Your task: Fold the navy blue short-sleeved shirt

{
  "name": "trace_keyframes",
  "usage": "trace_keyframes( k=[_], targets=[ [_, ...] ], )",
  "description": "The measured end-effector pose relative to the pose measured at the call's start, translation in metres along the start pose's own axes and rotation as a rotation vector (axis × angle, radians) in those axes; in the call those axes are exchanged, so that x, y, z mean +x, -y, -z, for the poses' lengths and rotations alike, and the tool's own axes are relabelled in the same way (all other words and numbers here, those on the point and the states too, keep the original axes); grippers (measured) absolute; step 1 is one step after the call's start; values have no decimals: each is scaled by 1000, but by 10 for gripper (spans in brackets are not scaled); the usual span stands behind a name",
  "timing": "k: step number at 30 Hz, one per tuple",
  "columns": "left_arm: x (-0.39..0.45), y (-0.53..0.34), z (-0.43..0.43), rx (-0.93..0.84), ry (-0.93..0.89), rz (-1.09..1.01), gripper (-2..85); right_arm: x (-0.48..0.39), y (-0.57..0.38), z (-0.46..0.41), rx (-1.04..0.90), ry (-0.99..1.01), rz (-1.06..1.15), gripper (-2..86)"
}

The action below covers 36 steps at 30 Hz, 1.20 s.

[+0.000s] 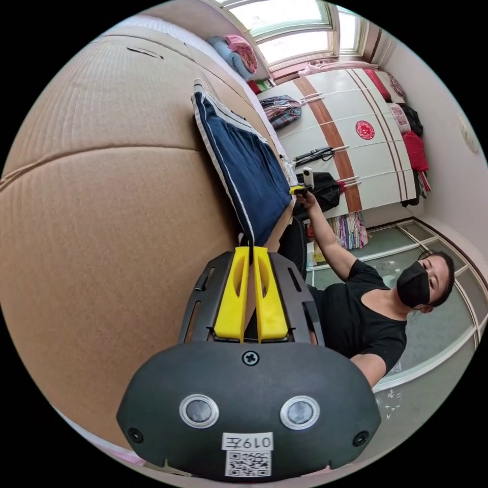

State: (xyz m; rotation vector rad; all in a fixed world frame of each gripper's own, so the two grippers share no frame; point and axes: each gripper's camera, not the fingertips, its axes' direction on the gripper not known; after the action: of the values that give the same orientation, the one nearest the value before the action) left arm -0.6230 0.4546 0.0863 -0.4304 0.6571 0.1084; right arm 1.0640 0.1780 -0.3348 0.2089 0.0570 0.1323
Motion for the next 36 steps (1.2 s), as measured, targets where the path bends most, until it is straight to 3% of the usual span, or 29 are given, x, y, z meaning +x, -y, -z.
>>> trace_keyframes(
  k=[13, 20, 24, 28, 36],
  targets=[
    [3, 20, 20, 154, -9, 9, 88, 15, 4, 25, 163, 29, -28, 98],
    [9, 53, 3, 101, 89, 26, 39, 13, 19, 21, 164, -29, -22, 4],
    [2, 49, 7, 154, 111, 56, 30, 26, 12, 27, 199, -42, -75, 0],
    [-7, 49, 0, 163, 25, 78, 41, 44, 0, 27, 276, 79, -90, 30],
    [2, 47, 28, 430, 80, 156, 98, 27, 3, 59, 435, -33, -135, 109]
  ],
)
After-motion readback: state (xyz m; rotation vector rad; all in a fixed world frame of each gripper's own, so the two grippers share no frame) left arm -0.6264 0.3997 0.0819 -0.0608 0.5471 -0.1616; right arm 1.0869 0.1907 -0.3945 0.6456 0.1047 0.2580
